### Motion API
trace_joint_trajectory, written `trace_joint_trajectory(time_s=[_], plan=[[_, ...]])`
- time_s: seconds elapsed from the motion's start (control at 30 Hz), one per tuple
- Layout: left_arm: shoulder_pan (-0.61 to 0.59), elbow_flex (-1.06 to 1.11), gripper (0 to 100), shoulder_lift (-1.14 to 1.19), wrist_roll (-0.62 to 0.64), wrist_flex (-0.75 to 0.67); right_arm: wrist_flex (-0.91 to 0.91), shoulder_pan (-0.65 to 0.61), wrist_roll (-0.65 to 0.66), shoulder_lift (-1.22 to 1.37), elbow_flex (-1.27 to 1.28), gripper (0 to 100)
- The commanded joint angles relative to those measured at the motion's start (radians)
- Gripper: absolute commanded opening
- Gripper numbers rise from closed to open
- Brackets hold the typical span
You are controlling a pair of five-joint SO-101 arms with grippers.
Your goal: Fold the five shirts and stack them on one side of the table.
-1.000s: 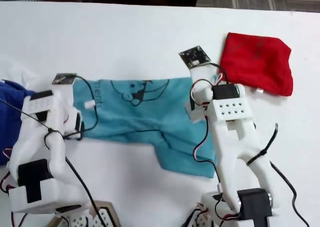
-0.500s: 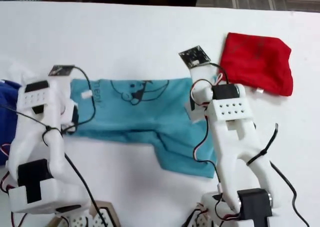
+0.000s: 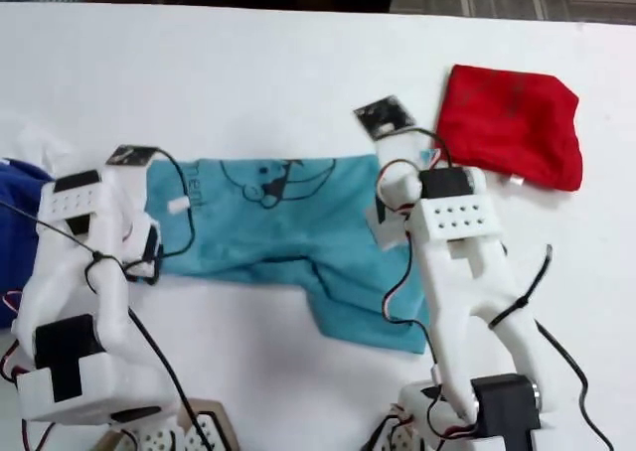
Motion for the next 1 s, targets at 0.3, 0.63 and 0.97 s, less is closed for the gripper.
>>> trace_joint_trajectory(time_s=[0.3, 0.63, 0.97], plan=[[-0.012, -0.205, 17, -0.063, 0.002, 0.166, -0.053, -0.216, 0.187, -0.039, 0.258, 14.6], [0.023, -0.349, 17, -0.06, 0.002, 0.193, -0.16, -0.214, 0.189, -0.038, 0.362, 16.3], [0.098, -0.042, 17, -0.06, 0.002, -0.158, -0.157, -0.216, 0.189, -0.038, 0.397, 21.4]])
